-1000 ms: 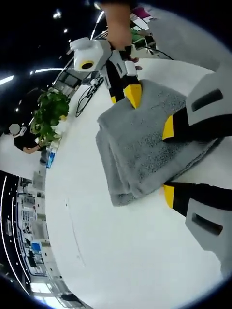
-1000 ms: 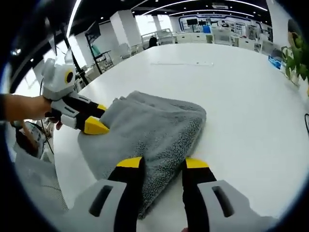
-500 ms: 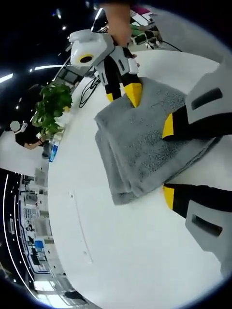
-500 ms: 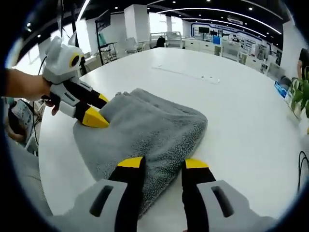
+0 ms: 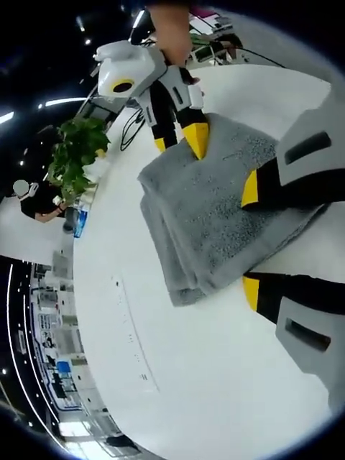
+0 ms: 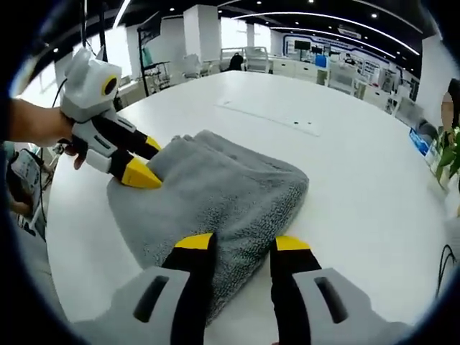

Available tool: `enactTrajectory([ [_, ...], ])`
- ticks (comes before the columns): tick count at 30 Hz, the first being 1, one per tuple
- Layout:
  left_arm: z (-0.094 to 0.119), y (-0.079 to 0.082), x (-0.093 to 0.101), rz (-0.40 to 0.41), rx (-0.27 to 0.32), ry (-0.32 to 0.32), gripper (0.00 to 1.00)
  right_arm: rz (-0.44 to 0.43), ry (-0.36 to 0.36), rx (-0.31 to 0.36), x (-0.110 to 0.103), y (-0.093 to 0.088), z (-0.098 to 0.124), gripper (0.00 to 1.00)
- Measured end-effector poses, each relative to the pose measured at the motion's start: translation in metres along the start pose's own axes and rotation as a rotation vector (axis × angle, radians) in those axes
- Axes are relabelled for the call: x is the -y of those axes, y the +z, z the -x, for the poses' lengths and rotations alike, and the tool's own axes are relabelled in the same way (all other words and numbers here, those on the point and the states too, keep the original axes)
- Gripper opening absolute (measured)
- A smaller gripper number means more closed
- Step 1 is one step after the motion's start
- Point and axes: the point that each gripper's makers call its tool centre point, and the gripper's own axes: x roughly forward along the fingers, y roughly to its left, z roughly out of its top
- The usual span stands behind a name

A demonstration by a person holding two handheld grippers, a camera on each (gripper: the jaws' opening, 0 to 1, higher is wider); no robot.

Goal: Fold the towel on the table until its edges align and the towel forms a compact rectangular stack.

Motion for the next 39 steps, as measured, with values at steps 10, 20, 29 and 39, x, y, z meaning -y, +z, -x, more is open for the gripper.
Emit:
enactTrajectory([
  [10,-0.008,0.011,-0.011,-0.016,-0.001,0.003,0.35,0.015,-0.004,0.004,0.011,0.010,-0.009,0.30],
  [20,-0.004,0.016,-0.016,-0.033,0.009,0.024,0.38,-0.062,-0.028,0.056,0.015,0.015,-0.002,0.30],
  [29,0.031,0.056,-0.031,0.011,0.201,0.090,0.44,-0.176,-0.046,0.286,0.013,0.045,0.035,0.55],
  [39,0.062,0.060,-0.031,-0.036,0.246,0.151,0.63,-0.032,-0.011,0.262,-0.012,0.045,0.049,0.73],
])
